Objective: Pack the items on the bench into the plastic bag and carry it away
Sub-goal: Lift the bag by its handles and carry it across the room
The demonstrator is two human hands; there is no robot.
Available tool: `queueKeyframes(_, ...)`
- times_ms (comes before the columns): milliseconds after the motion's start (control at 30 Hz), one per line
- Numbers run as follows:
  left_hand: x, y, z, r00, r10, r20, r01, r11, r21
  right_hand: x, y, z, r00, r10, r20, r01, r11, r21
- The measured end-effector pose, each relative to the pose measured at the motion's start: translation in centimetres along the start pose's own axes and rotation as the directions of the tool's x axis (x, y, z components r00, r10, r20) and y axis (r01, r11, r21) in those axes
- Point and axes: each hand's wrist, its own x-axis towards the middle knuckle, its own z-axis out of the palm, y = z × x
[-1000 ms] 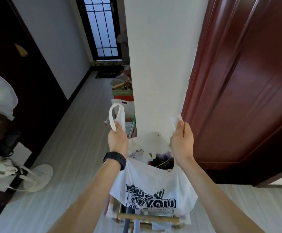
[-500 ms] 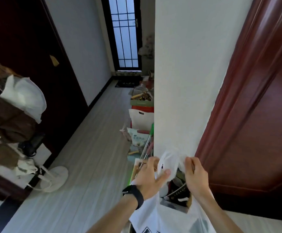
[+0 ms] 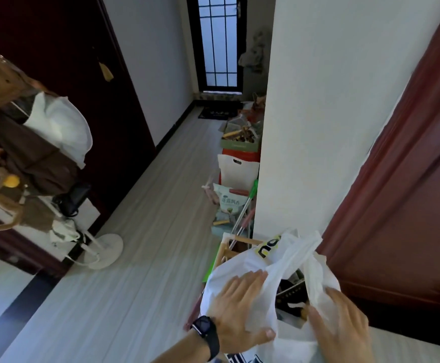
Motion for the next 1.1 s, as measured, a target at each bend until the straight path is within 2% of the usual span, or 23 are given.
queueKeyframes(33, 0.1, -0.2, 0.3, 1.0, 0.002, -0.001, -0.002, 1.0, 0.031, -0.1, 0.3, 0.2, 0.998, -0.055, -0.005, 0.055, 0.998, 0.02)
queueKeyframes(100, 0.5, -0.7, 1.1, 0.995, 0.046, -0.085, -0.041, 0.998, 0.052, 0.6, 0.0, 0.2, 0.995, -0.05, 0.087, 0.038, 0.991, 0.132)
queueKeyframes(200, 1.4, -0.9, 1.8, 0.97, 0.02, -0.242, -0.021, 1.0, -0.003, 1.9, -1.0, 0.0, 0.959, 0.082, 0.271, -0.138, 0.971, 0.196)
queueKeyframes(267, 2.3, -0.2, 1.3, 0.965, -0.02, -0.26, 0.026, 0.999, 0.021, 3.0, -2.3, -0.1, 0.94, 0.168, 0.297, -0.247, 0.935, 0.253)
queueKeyframes(333, 3.6, 0.6, 0.6, 0.965, -0.168, -0.2, 0.176, 0.984, 0.021, 4.5, -4.7, -0.3, 0.975, 0.125, 0.186, -0.179, 0.933, 0.311)
queueKeyframes(400, 5.0, 0.8, 0.5, 0.948, -0.302, -0.103, 0.299, 0.953, -0.045, 5.5, -6.6, 0.6, 0.994, -0.03, 0.102, -0.007, 0.941, 0.337)
queueKeyframes(467, 6.5, 0.9, 0.8, 0.96, -0.278, -0.021, 0.277, 0.961, -0.024, 6.1, -7.1, 2.0, 0.977, -0.18, 0.111, 0.149, 0.959, 0.241)
queueKeyframes(500, 7.0, 0.8, 1.1, 0.968, -0.251, 0.007, 0.251, 0.968, 0.009, 6.2, -6.7, 2.6, 0.96, -0.238, 0.148, 0.222, 0.968, 0.121)
queueKeyframes(567, 7.4, 0.7, 1.5, 0.97, -0.235, 0.054, 0.234, 0.972, 0.022, 6.1, -5.8, 2.9, 0.901, -0.259, 0.347, 0.3, 0.951, -0.07)
queueKeyframes(633, 6.9, 0.5, 1.5, 0.967, -0.236, 0.102, 0.239, 0.971, -0.018, 5.9, -5.6, 2.5, 0.793, -0.183, 0.582, 0.304, 0.946, -0.116)
queueKeyframes(667, 6.3, 0.4, 1.3, 0.967, -0.224, 0.12, 0.234, 0.97, -0.068, 5.8, -5.7, 2.2, 0.75, -0.155, 0.643, 0.289, 0.951, -0.107)
queueKeyframes(733, 5.0, 0.4, 1.4, 0.971, -0.219, 0.096, 0.235, 0.952, -0.197, 5.6, -5.8, 1.9, 0.722, -0.133, 0.679, 0.262, 0.961, -0.091)
queueKeyframes(800, 3.5, 0.7, 1.5, 0.965, -0.256, -0.053, 0.23, 0.93, -0.287, 5.4, -5.5, 1.8, 0.712, -0.135, 0.689, 0.28, 0.955, -0.102)
queueKeyframes(833, 3.1, 0.8, 1.8, 0.962, -0.243, -0.125, 0.204, 0.942, -0.266, 5.3, -5.3, 1.8, 0.695, -0.134, 0.707, 0.295, 0.949, -0.111)
queueKeyframes(867, 3.0, 0.8, 2.0, 0.971, -0.19, -0.145, 0.164, 0.971, -0.172, 5.3, -5.1, 1.9, 0.675, -0.133, 0.726, 0.301, 0.948, -0.106)
queueKeyframes(933, 3.6, 0.4, 2.7, 0.996, -0.088, -0.008, 0.088, 0.994, 0.06, 5.4, -4.6, 1.9, 0.657, -0.149, 0.739, 0.256, 0.966, -0.033)
queueKeyframes(1000, 4.5, -0.1, 3.0, 0.979, -0.126, 0.159, 0.099, 0.981, 0.164, 4.8, -4.1, 1.3, 0.683, -0.143, 0.716, 0.14, 0.988, 0.063)
queueKeyframes(1033, 4.9, -0.4, 3.3, 0.97, -0.152, 0.189, 0.119, 0.977, 0.176, 4.3, -3.3, 1.2, 0.739, -0.169, 0.652, 0.133, 0.986, 0.104)
queueKeyframes(1100, 5.5, -0.7, 3.8, 0.971, -0.163, 0.176, 0.125, 0.97, 0.207, 2.8, -2.0, 0.6, 0.861, -0.2, 0.467, 0.207, 0.978, 0.036)
